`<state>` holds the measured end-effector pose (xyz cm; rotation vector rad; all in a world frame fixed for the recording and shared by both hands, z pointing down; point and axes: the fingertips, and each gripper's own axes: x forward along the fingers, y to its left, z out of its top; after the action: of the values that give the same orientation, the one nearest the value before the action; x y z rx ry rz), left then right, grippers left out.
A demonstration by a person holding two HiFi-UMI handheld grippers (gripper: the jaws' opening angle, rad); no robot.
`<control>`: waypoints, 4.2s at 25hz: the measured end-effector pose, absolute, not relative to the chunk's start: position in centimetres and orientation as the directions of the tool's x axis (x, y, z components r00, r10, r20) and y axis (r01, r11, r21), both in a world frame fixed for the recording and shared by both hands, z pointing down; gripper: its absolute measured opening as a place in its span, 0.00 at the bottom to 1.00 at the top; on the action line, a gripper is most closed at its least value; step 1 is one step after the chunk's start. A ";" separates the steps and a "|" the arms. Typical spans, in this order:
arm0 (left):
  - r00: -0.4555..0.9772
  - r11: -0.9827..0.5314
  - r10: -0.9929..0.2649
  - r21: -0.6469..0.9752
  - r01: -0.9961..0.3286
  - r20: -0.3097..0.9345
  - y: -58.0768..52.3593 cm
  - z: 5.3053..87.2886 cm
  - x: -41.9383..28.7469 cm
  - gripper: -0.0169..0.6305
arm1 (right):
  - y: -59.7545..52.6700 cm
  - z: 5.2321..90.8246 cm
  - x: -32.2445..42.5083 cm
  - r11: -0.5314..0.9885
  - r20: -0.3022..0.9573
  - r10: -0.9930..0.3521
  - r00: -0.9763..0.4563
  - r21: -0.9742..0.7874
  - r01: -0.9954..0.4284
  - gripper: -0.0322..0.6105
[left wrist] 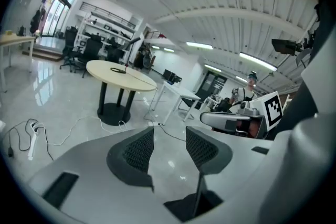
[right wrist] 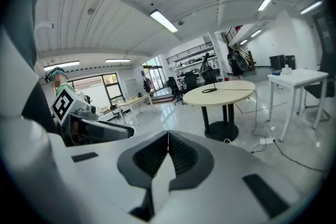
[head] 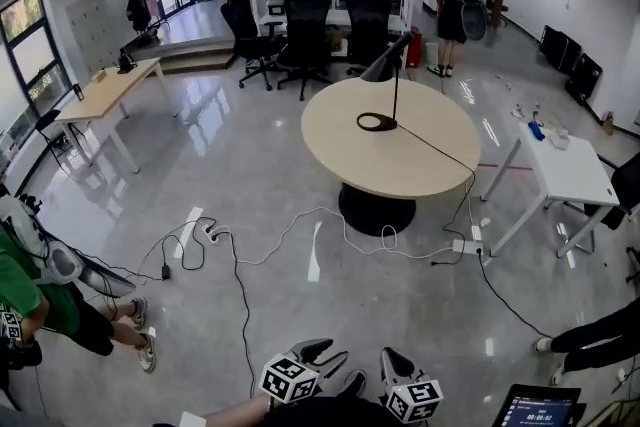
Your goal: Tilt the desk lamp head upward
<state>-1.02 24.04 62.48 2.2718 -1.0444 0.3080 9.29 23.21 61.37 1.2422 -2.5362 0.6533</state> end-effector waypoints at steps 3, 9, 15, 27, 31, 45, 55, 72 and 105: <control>0.634 -0.481 -0.642 0.417 -0.771 0.432 20.6 61.6 -0.1 0.33 | 19.6 60.9 9.7 0.572 0.378 -0.668 -0.641 -0.289 -0.768 0.06; 0.575 -0.423 -0.678 0.397 -0.815 0.458 17.0 61.9 0.1 0.33 | 14.4 61.7 10.6 0.583 0.378 -0.637 -0.672 -0.334 -0.741 0.06; 0.535 -0.359 -0.700 0.414 -0.836 0.473 14.1 63.2 -1.8 0.33 | 11.1 63.2 9.1 0.607 0.394 -0.598 -0.698 -0.345 -0.716 0.06; 0.610 -0.431 -0.674 0.448 -0.783 0.417 1.1 62.5 -8.0 0.33 | -0.8 61.8 2.7 0.577 0.406 -0.655 -0.637 -0.275 -0.769 0.06; 0.638 -0.447 -0.652 0.473 -0.759 0.410 -2.3 62.8 -10.8 0.33 | -4.0 61.9 0.0 0.556 0.431 -0.662 -0.612 -0.264 -0.788 0.06; 0.617 -0.391 -0.670 0.510 -0.766 0.413 -10.4 65.2 -16.2 0.33 | -11.1 64.4 -5.2 0.570 0.494 -0.606 -0.624 -0.277 -0.773 0.06; 0.523 -0.366 -0.758 0.409 -0.836 0.391 -22.0 61.5 -16.2 0.33 | -23.9 61.5 -5.8 0.672 0.399 -0.577 -0.713 -0.263 -0.692 0.06; 0.542 -0.360 -0.748 0.453 -0.816 0.382 -31.3 61.3 -11.5 0.21 | -33.5 62.6 1.2 0.571 0.402 -0.632 -0.663 -0.338 -0.749 0.06; 0.744 -0.598 -0.667 0.582 -0.551 0.020 -64.9 54.4 -15.6 0.26 | -65.6 35.9 6.9 0.251 -0.068 -0.965 -0.253 0.030 -0.967 0.07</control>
<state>-15.56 -64.90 54.36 2.3706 -0.9156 -0.2686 6.86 -65.63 35.87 1.9411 -2.5128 -0.1036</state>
